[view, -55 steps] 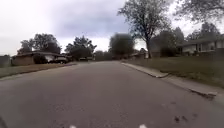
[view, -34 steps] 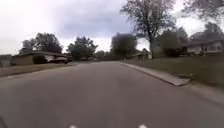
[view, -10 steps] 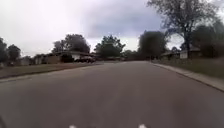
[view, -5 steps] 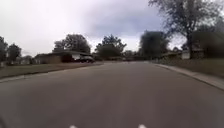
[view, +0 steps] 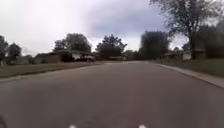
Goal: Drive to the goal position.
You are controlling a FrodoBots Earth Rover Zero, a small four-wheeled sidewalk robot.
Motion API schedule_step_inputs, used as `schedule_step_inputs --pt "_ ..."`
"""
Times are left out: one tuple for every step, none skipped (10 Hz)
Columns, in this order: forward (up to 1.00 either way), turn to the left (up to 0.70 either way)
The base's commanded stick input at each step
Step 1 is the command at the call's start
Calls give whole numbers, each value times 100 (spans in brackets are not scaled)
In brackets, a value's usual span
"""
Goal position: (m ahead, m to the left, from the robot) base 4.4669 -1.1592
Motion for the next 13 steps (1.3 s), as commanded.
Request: schedule_step_inputs --pt "70 8" --pt "70 0" --pt "70 0" --pt "70 0" --pt "70 0" --pt "70 0" --pt "70 0" --pt "70 0" --pt "70 0" --pt "70 0" --pt "70 0" --pt "70 0" --pt "70 0"
